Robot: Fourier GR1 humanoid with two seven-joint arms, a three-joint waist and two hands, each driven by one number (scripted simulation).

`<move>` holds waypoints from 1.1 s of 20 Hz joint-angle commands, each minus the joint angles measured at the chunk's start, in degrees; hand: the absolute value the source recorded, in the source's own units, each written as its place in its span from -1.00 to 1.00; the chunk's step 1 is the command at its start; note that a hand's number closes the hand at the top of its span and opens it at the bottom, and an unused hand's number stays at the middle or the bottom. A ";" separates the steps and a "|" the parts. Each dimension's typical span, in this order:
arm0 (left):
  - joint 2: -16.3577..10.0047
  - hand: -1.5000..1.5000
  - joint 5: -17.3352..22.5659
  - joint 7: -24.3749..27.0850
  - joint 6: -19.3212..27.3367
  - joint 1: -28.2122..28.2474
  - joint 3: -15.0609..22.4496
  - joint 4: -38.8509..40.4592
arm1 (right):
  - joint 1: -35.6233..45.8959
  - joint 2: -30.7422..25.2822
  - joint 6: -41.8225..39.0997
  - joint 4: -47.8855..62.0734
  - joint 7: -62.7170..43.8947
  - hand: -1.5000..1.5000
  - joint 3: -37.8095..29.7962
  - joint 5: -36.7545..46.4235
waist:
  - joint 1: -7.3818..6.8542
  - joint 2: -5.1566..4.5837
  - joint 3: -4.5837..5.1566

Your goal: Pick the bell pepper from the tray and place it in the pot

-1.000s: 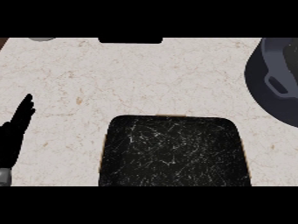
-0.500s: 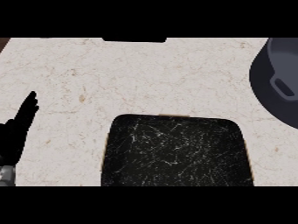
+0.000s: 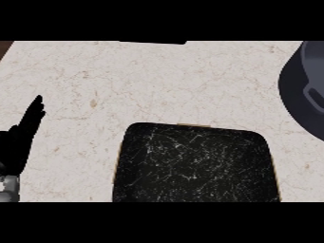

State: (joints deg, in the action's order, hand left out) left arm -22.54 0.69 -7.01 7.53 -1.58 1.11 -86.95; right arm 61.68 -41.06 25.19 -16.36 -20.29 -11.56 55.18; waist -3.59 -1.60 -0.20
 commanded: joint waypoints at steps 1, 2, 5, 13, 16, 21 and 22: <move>-0.22 0.00 0.25 0.46 -0.93 0.12 -0.21 -0.38 | 0.32 0.41 1.72 3.82 2.49 -1.00 -3.97 -3.38 | -0.86 -0.27 -0.07; -1.00 0.00 0.96 -0.23 -1.48 -1.10 -1.20 0.20 | -0.18 -0.58 1.63 4.41 3.21 -1.00 -5.30 -4.57 | -0.85 -0.48 -0.12; 0.76 0.00 0.02 -0.23 -0.38 0.12 0.19 -0.71 | 0.17 -0.37 0.84 4.96 6.74 -1.00 -7.93 -7.42 | -0.97 -0.35 -0.14; 0.45 0.00 -0.34 0.00 -1.12 -1.34 -0.16 0.53 | -0.81 1.42 7.04 3.56 15.81 -1.00 -12.77 -12.10 | -1.24 -0.45 -0.20; 0.34 0.00 -0.21 0.27 -0.87 -1.35 -0.89 1.17 | 1.01 0.81 11.13 -1.10 21.56 -1.00 -17.76 -17.41 | -0.38 -0.04 -0.22; 1.53 0.00 -0.90 1.85 -0.58 -0.28 -0.57 2.72 | 0.04 2.25 11.56 -2.29 29.34 -1.00 -24.73 -25.41 | 0.51 0.20 -0.06; -0.68 0.00 0.80 -1.01 -2.58 0.56 -1.84 -0.09 | 1.75 1.31 9.25 -1.80 27.90 -1.00 -24.49 -25.50 | 0.55 0.67 0.00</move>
State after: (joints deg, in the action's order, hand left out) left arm -22.57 0.84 -6.85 5.89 -2.45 -0.21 -85.57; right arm 62.00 -39.08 35.92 -17.70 4.99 -32.77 33.64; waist -3.47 -1.44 -0.32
